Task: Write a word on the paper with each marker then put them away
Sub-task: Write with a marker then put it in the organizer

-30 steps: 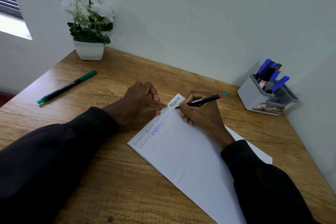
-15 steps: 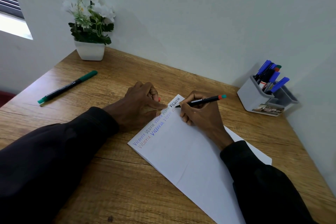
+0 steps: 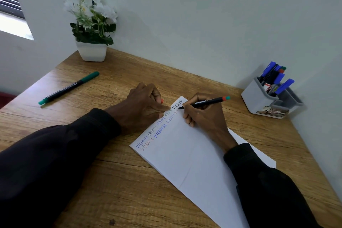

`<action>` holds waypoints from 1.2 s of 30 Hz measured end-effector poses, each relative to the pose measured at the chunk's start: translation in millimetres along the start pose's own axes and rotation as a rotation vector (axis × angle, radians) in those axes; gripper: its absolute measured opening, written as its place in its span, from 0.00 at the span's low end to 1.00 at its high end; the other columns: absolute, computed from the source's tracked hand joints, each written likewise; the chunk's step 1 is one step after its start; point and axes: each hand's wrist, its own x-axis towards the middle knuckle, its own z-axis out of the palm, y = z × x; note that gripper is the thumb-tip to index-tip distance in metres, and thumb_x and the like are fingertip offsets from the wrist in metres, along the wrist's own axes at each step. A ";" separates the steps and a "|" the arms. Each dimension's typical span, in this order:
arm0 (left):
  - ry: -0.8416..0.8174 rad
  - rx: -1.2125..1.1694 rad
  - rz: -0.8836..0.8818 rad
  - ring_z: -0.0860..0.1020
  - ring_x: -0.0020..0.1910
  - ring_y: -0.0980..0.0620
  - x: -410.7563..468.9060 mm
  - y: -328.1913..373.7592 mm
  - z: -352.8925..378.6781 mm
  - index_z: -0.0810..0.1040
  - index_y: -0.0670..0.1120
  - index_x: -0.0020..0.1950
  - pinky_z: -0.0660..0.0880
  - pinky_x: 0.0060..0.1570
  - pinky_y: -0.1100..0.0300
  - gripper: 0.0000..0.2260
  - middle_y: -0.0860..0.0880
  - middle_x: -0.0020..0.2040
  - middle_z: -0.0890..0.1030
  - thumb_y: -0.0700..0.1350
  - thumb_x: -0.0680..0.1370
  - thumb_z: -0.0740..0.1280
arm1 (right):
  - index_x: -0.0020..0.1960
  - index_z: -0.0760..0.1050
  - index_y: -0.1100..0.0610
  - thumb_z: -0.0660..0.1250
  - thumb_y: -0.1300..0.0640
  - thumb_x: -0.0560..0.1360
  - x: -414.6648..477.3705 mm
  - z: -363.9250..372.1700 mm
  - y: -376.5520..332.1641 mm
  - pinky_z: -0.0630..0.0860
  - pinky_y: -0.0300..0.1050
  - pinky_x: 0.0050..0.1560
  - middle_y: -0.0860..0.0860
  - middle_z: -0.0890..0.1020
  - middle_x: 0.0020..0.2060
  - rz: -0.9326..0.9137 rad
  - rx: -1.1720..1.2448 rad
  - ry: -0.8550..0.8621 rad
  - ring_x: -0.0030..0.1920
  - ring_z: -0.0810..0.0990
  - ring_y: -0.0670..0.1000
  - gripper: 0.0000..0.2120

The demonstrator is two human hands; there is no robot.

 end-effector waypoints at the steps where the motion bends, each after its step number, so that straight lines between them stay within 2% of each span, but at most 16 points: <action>1: 0.000 0.017 0.002 0.65 0.53 0.56 0.3 -0.3 0.1 0.75 0.67 0.53 0.66 0.51 0.58 0.13 0.53 0.54 0.71 0.50 0.75 0.71 | 0.38 0.77 0.70 0.68 0.71 0.74 0.5 0.1 -0.2 0.73 0.43 0.24 0.63 0.82 0.29 0.006 -0.009 0.003 0.24 0.79 0.54 0.06; 4: -0.014 0.083 0.010 0.65 0.53 0.55 1.2 -3.4 1.1 0.80 0.59 0.61 0.65 0.50 0.59 0.14 0.53 0.54 0.70 0.51 0.75 0.70 | 0.36 0.76 0.70 0.68 0.72 0.72 0.5 -0.2 -1.0 0.73 0.43 0.24 0.62 0.82 0.28 0.009 -0.011 0.006 0.24 0.79 0.54 0.06; 10: -0.005 0.102 0.020 0.65 0.53 0.56 0.7 -5.2 2.0 0.80 0.58 0.62 0.65 0.49 0.60 0.15 0.54 0.54 0.70 0.52 0.75 0.70 | 0.39 0.77 0.71 0.67 0.71 0.75 0.4 1.1 -1.2 0.75 0.44 0.25 0.61 0.82 0.29 0.015 0.028 0.027 0.25 0.80 0.56 0.06; 14: -0.012 0.063 -0.004 0.64 0.53 0.57 0.6 -3.4 0.4 0.79 0.61 0.60 0.65 0.50 0.59 0.13 0.54 0.54 0.70 0.51 0.76 0.70 | 0.40 0.76 0.73 0.67 0.71 0.74 0.6 1.5 -3.0 0.75 0.43 0.25 0.63 0.83 0.29 0.031 0.010 0.030 0.25 0.80 0.55 0.05; 19: -0.033 0.082 -0.016 0.63 0.54 0.57 -0.2 -2.9 -0.2 0.79 0.58 0.63 0.66 0.53 0.59 0.15 0.55 0.54 0.69 0.51 0.76 0.69 | 0.40 0.77 0.72 0.67 0.72 0.74 0.2 0.6 -4.0 0.76 0.44 0.25 0.62 0.83 0.29 0.032 0.012 0.029 0.25 0.80 0.55 0.05; 22: -0.034 0.049 -0.015 0.64 0.54 0.56 -1.1 0.0 -1.8 0.78 0.62 0.58 0.65 0.52 0.58 0.12 0.53 0.54 0.70 0.50 0.75 0.70 | 0.40 0.78 0.71 0.68 0.71 0.75 -0.1 0.8 -2.9 0.76 0.44 0.26 0.61 0.83 0.29 0.029 0.013 0.031 0.26 0.80 0.55 0.05; 25: -0.016 -0.023 -0.024 0.66 0.54 0.54 -1.5 5.9 -4.9 0.70 0.68 0.48 0.67 0.52 0.57 0.15 0.52 0.54 0.72 0.49 0.75 0.72 | 0.40 0.77 0.71 0.67 0.71 0.75 0.6 1.3 -1.3 0.76 0.44 0.25 0.62 0.83 0.30 0.033 0.024 0.047 0.25 0.80 0.56 0.06; 29: -0.028 -0.025 -0.038 0.66 0.54 0.54 -1.1 8.7 -5.5 0.71 0.69 0.49 0.68 0.50 0.59 0.15 0.52 0.54 0.72 0.50 0.75 0.72 | 0.39 0.77 0.71 0.68 0.71 0.73 2.3 1.1 -1.4 0.77 0.45 0.27 0.62 0.83 0.30 0.047 0.001 0.048 0.26 0.80 0.57 0.05; 33: -0.026 -0.018 -0.047 0.66 0.55 0.55 -0.3 8.4 -5.4 0.68 0.69 0.46 0.64 0.48 0.69 0.16 0.53 0.54 0.71 0.50 0.75 0.71 | 0.39 0.77 0.71 0.68 0.71 0.74 2.8 1.2 0.1 0.77 0.46 0.27 0.62 0.83 0.29 0.036 0.010 0.052 0.26 0.80 0.57 0.05; 36: -0.030 -0.039 -0.067 0.65 0.55 0.55 -0.1 9.4 -5.7 0.69 0.68 0.46 0.65 0.48 0.66 0.15 0.52 0.54 0.71 0.50 0.75 0.71 | 0.40 0.77 0.71 0.69 0.71 0.74 3.4 1.0 0.6 0.78 0.46 0.27 0.62 0.83 0.30 0.034 0.021 0.052 0.26 0.81 0.58 0.05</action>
